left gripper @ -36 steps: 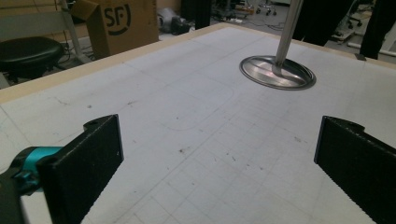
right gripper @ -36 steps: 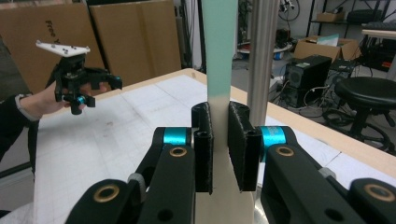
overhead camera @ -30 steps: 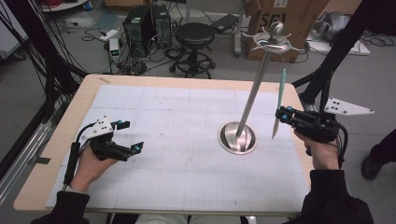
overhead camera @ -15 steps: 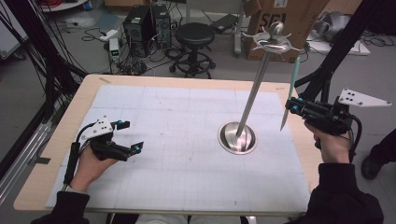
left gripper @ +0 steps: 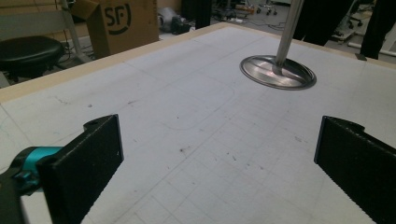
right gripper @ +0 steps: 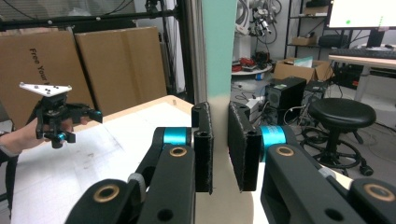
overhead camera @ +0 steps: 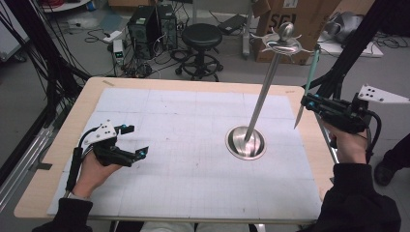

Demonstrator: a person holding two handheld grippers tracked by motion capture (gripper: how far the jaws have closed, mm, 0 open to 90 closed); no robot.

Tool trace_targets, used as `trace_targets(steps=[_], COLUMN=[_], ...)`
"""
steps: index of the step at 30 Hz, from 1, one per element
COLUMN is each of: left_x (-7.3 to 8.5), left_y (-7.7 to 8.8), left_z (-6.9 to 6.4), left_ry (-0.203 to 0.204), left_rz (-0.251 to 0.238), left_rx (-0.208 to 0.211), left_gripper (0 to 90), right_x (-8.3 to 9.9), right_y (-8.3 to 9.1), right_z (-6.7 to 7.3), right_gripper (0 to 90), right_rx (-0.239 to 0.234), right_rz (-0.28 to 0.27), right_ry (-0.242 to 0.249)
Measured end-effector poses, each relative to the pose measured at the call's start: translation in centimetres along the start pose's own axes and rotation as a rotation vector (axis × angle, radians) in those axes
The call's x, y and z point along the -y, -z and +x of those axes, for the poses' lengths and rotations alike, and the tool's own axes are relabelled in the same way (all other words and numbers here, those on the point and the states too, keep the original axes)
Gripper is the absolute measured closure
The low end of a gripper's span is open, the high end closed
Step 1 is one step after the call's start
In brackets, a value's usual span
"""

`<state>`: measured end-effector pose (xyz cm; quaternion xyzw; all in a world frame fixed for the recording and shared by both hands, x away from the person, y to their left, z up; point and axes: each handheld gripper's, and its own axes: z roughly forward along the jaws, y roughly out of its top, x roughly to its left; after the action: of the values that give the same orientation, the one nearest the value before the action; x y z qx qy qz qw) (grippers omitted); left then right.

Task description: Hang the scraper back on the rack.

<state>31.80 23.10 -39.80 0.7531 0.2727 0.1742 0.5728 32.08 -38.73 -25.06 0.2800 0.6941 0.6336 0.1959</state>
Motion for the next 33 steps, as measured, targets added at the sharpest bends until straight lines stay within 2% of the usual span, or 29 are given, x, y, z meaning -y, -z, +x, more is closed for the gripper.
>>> trace_targets(steps=[12, 27, 33], left_x=[0.0, 0.0, 0.0], left_y=[0.0, 0.0, -0.1], left_z=[0.0, 0.0, -0.1], left_ry=[-0.003, -0.002, -0.001], left_rz=[0.0, 0.0, 0.001], left_rx=[-0.001, -0.002, 0.001], left_gripper=[1.7, 1.7, 1.7], right_x=[-0.1, 0.0, 0.3], right_y=[-0.5, -1.4, -1.8], right_z=[-0.4, -0.3, -0.2], right_gripper=[81.2, 81.1, 79.9], right_rx=[0.009, -0.011, 0.0], right_rz=[0.02, 0.042, 0.027], right_ry=[-0.011, -0.015, -0.003])
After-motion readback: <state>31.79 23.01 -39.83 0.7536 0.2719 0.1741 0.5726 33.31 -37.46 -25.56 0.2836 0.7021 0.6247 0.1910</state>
